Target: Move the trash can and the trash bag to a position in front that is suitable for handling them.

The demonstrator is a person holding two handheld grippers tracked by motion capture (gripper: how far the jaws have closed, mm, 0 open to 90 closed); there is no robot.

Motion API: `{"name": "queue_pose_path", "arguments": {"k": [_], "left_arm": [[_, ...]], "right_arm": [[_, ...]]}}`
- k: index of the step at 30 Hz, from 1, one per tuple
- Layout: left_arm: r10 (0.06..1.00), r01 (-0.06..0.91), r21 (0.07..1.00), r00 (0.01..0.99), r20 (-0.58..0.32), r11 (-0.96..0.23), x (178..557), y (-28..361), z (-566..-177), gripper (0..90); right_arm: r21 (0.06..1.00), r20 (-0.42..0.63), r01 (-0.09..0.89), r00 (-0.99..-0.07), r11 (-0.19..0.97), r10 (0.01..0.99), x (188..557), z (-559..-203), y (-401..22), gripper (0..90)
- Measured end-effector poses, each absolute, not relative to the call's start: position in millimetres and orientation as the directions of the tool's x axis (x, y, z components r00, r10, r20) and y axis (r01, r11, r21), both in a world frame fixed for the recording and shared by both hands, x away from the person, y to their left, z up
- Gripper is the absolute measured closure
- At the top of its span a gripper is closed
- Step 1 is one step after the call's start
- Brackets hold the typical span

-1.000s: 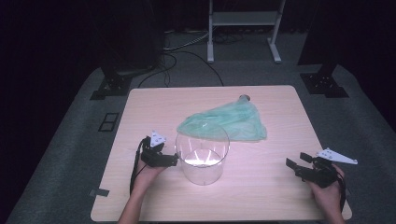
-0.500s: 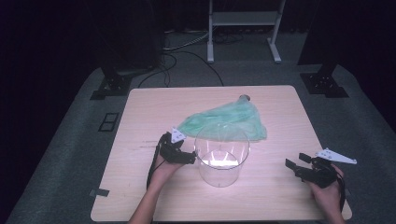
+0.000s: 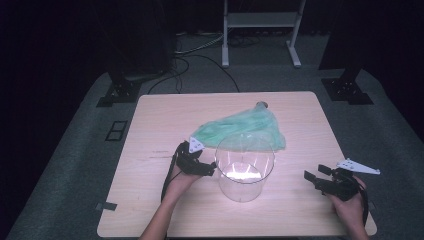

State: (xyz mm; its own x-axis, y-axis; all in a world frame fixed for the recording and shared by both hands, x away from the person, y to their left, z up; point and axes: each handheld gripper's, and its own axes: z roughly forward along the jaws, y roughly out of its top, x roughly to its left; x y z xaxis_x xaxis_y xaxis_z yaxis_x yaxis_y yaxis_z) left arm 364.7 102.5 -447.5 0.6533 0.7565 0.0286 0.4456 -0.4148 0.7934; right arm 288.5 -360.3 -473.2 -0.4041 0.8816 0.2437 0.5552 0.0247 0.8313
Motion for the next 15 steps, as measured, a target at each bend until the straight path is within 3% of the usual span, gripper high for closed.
{"name": "queue_pose_path", "arguments": {"k": [6,9,15], "left_arm": [[0.771,0.453,0.795,0.636,0.03,-0.404,358.2,125.6,-444.5,4.7],[0.78,0.457,0.796,0.625,0.03,-0.397,353.7,137.5,-444.9,4.7],[0.797,0.473,0.798,0.604,0.014,-0.372,347.4,157.2,-449.2,4.7]], "right_arm": [[0.81,0.298,0.586,-0.459,0.033,0.837,299.2,-472.8,-354.0,25.0],[0.797,0.304,0.6,-0.507,0.076,0.806,308.7,-470.3,-348.5,19.9],[0.771,0.257,0.604,-0.584,0.201,0.77,341.3,-460.6,-324.8,19.1]]}}
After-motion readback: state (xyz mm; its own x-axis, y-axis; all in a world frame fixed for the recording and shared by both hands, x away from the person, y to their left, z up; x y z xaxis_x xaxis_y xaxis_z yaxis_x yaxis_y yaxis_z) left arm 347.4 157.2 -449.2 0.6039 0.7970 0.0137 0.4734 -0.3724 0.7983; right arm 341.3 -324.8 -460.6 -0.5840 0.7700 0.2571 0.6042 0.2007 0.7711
